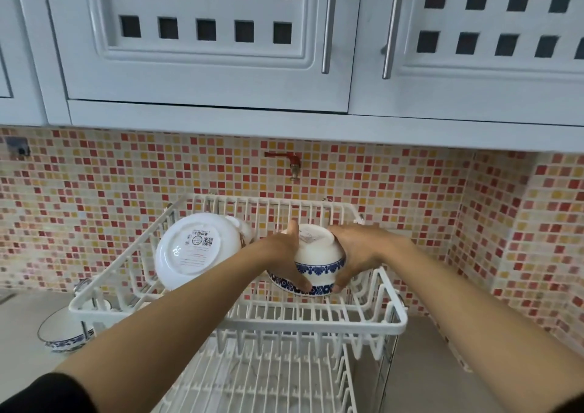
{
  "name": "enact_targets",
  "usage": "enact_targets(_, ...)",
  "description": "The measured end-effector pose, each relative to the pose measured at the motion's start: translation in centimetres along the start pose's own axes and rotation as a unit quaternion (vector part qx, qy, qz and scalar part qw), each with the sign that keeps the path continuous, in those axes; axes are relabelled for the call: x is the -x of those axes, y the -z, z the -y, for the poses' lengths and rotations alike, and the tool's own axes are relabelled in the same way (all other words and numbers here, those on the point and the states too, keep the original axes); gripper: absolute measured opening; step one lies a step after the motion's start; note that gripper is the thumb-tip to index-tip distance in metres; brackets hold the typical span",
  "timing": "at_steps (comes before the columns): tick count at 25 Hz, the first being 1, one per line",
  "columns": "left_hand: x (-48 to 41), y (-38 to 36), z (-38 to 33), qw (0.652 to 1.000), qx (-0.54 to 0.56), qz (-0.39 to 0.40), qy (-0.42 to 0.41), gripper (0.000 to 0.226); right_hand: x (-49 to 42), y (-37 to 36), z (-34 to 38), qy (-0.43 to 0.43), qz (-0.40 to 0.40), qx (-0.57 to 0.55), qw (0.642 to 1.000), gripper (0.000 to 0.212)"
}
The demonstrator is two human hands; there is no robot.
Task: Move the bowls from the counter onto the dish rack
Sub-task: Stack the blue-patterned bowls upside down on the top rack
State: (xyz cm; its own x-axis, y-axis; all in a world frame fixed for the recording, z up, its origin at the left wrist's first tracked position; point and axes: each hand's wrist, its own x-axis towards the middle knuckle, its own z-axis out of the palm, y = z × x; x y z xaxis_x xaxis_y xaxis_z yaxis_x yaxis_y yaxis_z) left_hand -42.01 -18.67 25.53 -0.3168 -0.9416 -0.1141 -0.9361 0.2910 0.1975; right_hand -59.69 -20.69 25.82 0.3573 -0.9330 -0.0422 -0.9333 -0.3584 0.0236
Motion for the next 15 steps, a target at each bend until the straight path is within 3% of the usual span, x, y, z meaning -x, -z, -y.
enact_targets(5, 0.7, -0.1, -0.5, 1.0, -0.009, -0.006, 0.008, 0.111, 0.6, 0.1, 0.6, -0.011, 0.001, 0.015, 1.0, 0.109)
enact_targets(10, 3.0, 0.4, -1.3, 0.993, -0.103, -0.043, -0.026, 0.074, 1.4, 0.4, 1.8, -0.052, 0.019, 0.042, 0.998, 0.117)
enact_targets(13, 4.4, 1.6, -0.9, 0.993, -0.065, -0.085, -0.048, 0.046, 2.7, 1.6, 2.8, -0.071, 0.019, 0.047, 0.996, 0.104)
enact_targets(15, 5.9, 2.8, 0.0, 0.986, -0.02, -0.153, -0.056, 0.03, 3.5, 2.8, 4.5, -0.068, -0.03, 0.029, 0.997, 0.088)
